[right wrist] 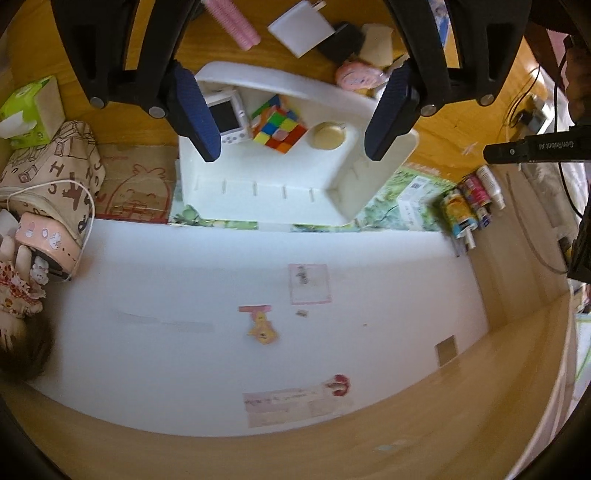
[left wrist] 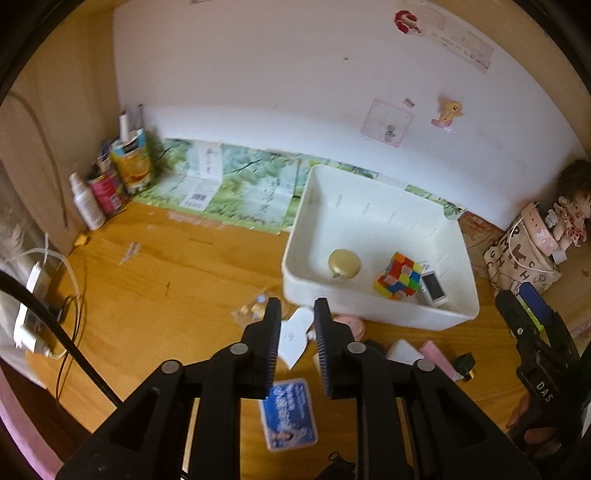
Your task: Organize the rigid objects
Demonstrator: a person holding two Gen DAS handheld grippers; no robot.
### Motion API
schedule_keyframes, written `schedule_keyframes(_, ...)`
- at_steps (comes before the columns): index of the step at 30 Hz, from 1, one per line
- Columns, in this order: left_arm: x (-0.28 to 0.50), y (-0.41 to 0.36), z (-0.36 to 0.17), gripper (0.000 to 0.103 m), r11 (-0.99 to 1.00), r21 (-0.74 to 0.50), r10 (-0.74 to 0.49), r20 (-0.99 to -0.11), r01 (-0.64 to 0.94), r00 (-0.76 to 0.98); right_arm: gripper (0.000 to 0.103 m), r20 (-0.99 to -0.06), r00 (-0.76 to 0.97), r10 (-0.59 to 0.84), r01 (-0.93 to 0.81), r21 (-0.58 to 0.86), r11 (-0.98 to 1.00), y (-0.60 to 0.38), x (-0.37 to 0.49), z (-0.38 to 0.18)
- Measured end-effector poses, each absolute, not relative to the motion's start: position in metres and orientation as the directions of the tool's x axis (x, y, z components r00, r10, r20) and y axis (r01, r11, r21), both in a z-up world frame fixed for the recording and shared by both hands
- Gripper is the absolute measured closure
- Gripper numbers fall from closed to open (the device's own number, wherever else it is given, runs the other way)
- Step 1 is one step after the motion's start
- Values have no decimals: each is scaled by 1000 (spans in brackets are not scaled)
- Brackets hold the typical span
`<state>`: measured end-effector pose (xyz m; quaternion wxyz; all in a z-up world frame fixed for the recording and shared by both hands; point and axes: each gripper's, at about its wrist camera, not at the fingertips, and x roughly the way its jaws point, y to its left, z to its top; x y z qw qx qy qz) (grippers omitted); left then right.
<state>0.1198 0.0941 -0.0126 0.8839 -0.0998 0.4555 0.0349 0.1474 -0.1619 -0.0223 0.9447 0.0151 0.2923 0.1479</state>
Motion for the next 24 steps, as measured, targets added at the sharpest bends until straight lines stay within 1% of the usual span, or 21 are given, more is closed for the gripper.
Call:
schedule_keyframes(2, 110, 96, -16, 78, 975, -135, -10, -822, -178, 570, 22, -560, 767, 312, -300, 116, 947, -156, 138, -26)
schedule_keyframes(3, 105, 97, -18, 74, 973, -133, -4, -825, -188, 565, 22, -566, 758, 324, -313, 119, 942, -153, 134, -28)
schedule_keyframes(4, 100, 99, -21, 66, 970, -132, 3, -831, -203, 556, 22, -571, 750, 334, -326, 121, 938, -151, 130, -30)
schedule_keyframes(9, 76, 106, -36, 56, 957, -122, 31, -858, -263, 513, 22, -620, 684, 384, -392, 132, 911, -138, 110, -48)
schedule_keyframes(11, 68, 107, -41, 50, 955, -112, 40, -868, -274, 495, 22, -641, 654, 400, -410, 144, 901, -134, 102, -55)
schedule_keyframes(12, 66, 108, -42, 44, 955, -108, 44, -871, -278, 489, 22, -649, 642, 408, -418, 149, 896, -132, 99, -57)
schedule_keyframes(13, 63, 108, -43, 41, 954, -103, 49, -874, -283, 484, 22, -660, 622, 422, -432, 160, 888, -129, 95, -61)
schedule_keyframes(18, 52, 112, -49, 33, 956, -84, 55, -890, -282, 452, 22, -714, 531, 455, -487, 182, 854, -113, 77, -82)
schedule_keyframes(23, 50, 117, -51, 30, 969, -45, 64, -904, -241, 424, 22, -775, 433, 460, -534, 190, 824, -93, 59, -103)
schedule_keyframes(24, 51, 119, -51, 28, 972, -36, 67, -905, -233, 419, 22, -782, 420, 460, -542, 190, 819, -89, 57, -106)
